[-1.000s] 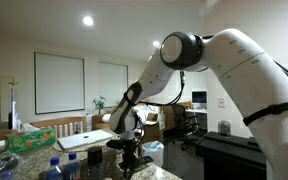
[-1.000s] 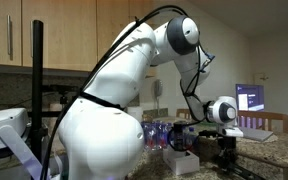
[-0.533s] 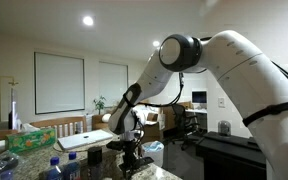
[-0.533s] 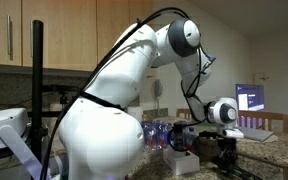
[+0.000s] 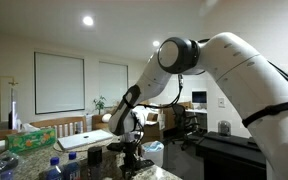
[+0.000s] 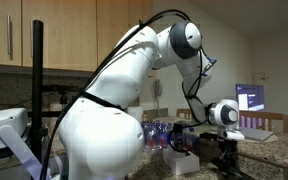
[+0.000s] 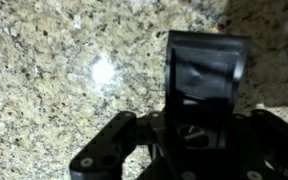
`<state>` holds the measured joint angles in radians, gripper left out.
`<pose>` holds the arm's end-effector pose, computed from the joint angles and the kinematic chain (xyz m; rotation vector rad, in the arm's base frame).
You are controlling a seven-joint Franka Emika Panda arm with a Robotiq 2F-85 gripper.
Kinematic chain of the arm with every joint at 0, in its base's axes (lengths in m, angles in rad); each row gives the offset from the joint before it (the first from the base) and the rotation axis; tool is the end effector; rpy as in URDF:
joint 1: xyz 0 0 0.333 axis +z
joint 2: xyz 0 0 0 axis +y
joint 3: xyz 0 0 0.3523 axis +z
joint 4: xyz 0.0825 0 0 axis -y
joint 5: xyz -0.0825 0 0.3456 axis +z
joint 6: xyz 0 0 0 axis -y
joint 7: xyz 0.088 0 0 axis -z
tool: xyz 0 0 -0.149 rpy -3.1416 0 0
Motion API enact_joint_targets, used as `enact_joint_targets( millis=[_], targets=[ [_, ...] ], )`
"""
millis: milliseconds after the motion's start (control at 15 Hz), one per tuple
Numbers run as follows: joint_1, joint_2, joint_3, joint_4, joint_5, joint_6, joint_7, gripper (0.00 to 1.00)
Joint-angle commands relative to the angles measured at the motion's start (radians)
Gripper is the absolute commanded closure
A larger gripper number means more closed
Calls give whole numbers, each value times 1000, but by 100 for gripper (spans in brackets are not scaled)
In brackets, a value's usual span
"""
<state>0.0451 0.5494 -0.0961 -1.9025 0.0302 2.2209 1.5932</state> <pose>0.5891 -0.0258 0.2124 1.9969 -2.1767 -0.2120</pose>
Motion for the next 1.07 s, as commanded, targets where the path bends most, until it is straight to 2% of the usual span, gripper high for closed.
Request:
enact_joint_targets(
  millis=[0,67,133,200,267,333,533,600,733,800,867,933,1000],
  targets=[
    [-9,8,0,21,31,-41,-21,83],
    [-9,9,0,22,32,-45,-20,68],
    [-10,10,-1,23,32,-51,-20,67],
    [-10,11,-1,24,31,-55,-20,60],
    [-11,11,-1,24,30,-58,-22,77],
    [-9,12,-3,25,26,-59,-22,86],
    [-11,16,-1,30,31,-67,-22,95],
    [-11,17,-1,31,32,-70,-21,69],
    [-11,20,-1,36,31,-77,-23,67],
    [-11,22,-1,38,29,-81,-25,86],
    [-12,24,0,41,31,-87,-26,87],
    [-13,26,1,45,32,-93,-27,58],
    [-14,28,1,50,34,-99,-28,61]
  ],
)
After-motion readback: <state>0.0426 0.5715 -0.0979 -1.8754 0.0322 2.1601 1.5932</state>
